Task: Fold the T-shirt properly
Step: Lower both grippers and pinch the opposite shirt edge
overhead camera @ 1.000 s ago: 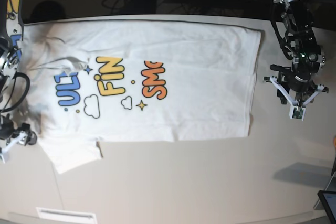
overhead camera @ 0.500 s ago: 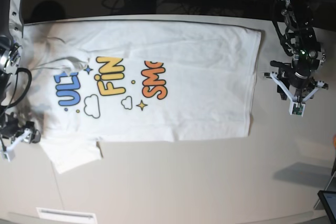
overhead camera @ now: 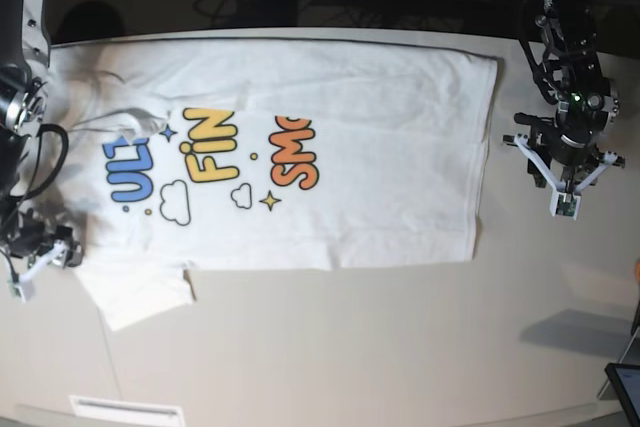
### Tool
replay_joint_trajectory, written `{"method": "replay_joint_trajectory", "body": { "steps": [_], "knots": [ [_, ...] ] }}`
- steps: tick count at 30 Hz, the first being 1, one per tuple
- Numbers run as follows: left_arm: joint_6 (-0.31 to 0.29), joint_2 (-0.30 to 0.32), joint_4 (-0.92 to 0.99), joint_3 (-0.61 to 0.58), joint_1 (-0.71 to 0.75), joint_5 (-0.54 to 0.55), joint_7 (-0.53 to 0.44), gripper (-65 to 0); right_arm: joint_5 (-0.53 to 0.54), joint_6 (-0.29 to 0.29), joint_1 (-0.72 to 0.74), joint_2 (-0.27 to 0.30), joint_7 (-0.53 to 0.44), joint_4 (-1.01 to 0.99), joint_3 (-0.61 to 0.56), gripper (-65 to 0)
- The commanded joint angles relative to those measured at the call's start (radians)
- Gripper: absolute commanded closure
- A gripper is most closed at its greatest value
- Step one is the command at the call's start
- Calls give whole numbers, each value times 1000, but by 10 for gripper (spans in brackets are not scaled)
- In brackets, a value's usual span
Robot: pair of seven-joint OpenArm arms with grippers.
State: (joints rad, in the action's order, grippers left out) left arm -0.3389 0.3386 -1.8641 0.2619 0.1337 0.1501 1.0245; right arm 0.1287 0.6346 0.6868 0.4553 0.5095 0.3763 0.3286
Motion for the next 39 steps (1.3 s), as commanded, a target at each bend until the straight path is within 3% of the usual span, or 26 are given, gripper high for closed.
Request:
{"method": "replay_joint_trajectory", "body": {
  "steps": [1,8,11,14,16,17,21,25,28,37,39],
  "knots": [
    [8,18,-16,7,-10,-5,-19,-210,13,3,24,6,-21,14,-4,-344],
    [8,18,-16,7,-9,-10,-19,-210,13,0,15,-10,-22,14,-4,-340],
    [8,18,-16,7,-9,-11,-19,-210,13,-37,14,-10,-22,14,-4,-324],
    [8,18,-13,9,-13,-11,-19,-210,13,-42,14,-8,-22,14,-6,-176],
    [8,18,-9,9,-21,-10,-19,-217,13,-42,14,-8,-22,14,-6,-30],
    [8,17,-7,12,-22,-8,-19,-218,13,-42,12,-8,-21,14,-6,0],
    [7,-13,76,80,-104,1,-17,-232,13,-42,1,-10,-22,14,-6,-4],
    [-85,-37,199,164,-220,-1,-14,-380,13,-42,0,-11,-22,14,-6,-3],
    [-151,-39,268,161,-297,-2,-14,-447,13,-42,0,-11,-22,14,-6,-3],
    [-170,-65,608,161,-517,-1,-9,-455,13,-42,0,-11,-21,14,-7,-3],
    [-225,-68,663,161,-546,50,-5,-457,13,-42,0,-11,-21,14,-10,-3]
  ]
}}
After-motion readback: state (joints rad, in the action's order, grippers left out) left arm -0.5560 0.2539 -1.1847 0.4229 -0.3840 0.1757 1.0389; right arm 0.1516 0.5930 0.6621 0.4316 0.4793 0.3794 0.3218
